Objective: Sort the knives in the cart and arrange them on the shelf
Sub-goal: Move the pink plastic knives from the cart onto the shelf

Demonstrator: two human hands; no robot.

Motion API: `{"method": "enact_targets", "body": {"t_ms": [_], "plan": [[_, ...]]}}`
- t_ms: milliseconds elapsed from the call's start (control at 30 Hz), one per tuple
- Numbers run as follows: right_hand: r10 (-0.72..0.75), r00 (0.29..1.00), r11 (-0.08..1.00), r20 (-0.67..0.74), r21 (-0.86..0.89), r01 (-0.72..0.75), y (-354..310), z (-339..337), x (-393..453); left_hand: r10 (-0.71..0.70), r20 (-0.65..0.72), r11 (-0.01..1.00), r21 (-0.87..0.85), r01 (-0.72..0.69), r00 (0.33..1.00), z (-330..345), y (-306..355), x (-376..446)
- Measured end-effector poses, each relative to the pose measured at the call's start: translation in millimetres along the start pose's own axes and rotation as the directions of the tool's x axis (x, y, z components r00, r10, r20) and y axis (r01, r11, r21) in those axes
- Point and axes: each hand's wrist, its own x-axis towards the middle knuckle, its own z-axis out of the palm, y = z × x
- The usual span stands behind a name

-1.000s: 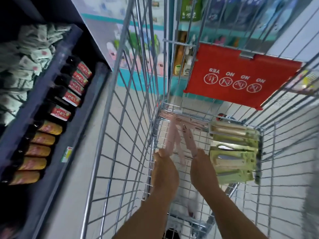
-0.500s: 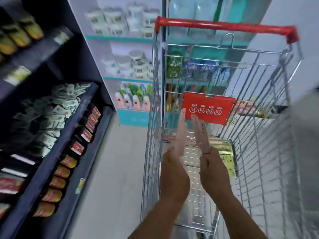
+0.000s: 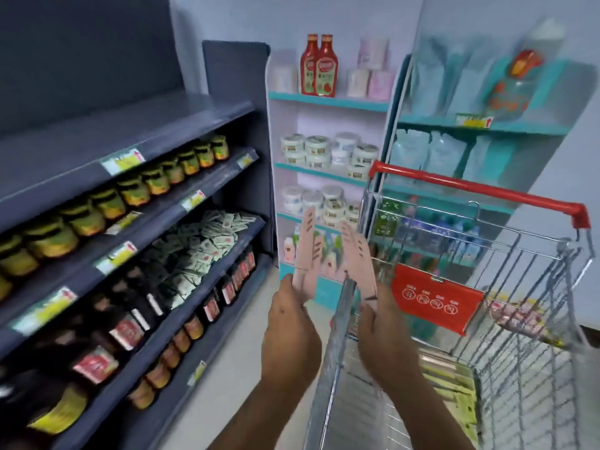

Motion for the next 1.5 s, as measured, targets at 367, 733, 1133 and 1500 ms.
{"method": "enact_targets", "body": {"t_ms": [367,733,1133,1500], "plan": [[-0.296,0.920,0.954,0.258,0.020,0.301,-139.3,89.0,4.7,-0.005,-0.270,0.970,0.234,0.070,0.963,-159.6,-22.6,3.5],[-0.471,0.788,0.877,0.395,0.120,0.465,-297.7,225.8,-18.7,-0.033,-0.465,0.907,0.359,0.222,0.885,-345.8,-94.4,33.7],[-0.525,0.694,0.842,0.493,0.183,0.507,-419.5,340.4,-22.8,-0.107,-0.566,0.905,0.285,0.316,0.818,-491.6,-156.1,79.5],[-0.557,0.571,0.777,0.603,0.134,0.615,-489.6,446.5,3.9,-0.363,-0.605,0.747,0.266,0.609,0.709,-548.3,-210.3,137.1]]}}
